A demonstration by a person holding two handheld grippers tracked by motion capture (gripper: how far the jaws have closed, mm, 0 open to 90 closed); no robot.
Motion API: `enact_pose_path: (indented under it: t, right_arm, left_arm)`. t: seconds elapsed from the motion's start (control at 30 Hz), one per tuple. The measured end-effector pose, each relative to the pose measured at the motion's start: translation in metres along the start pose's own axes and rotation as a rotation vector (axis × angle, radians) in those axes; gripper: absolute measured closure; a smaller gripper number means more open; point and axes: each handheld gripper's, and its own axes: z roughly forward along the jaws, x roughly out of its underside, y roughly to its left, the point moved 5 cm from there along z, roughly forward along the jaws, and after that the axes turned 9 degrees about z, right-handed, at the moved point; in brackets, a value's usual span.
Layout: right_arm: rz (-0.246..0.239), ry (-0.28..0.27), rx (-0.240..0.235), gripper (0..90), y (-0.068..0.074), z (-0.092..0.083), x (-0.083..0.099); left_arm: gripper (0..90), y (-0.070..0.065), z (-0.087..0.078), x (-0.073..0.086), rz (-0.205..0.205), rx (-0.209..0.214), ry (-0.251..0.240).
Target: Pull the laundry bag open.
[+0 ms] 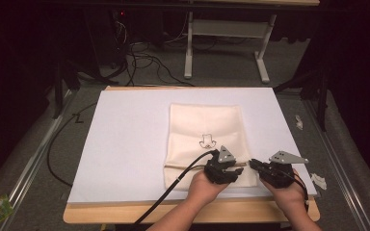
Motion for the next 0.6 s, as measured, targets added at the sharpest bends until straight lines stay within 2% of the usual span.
enact_pose_path:
  t: [0.17,0.33,0.43,0.6]
  right_arm:
    - [0.007,-0.001,-0.001,85.5,0.000,-0.001,-0.001]
    - [0.010,-0.006,-0.002,85.5,0.001,-0.001,-0.001]
    - [0.009,-0.005,-0.002,85.5,0.000,-0.001,-0.001]
    - [0.010,-0.008,0.001,85.6,0.000,-0.001,-0.002]
  left_arm:
    - [69.8,-0.005,0.010,-0.004,-0.004,-0.004,-0.017]
    - [77.8,-0.007,0.015,-0.006,-0.004,-0.054,-0.028]
    - [85.6,-0.008,0.015,-0.007,0.002,-0.063,-0.027]
    - [87.3,-0.008,0.012,-0.007,0.005,-0.061,-0.027]
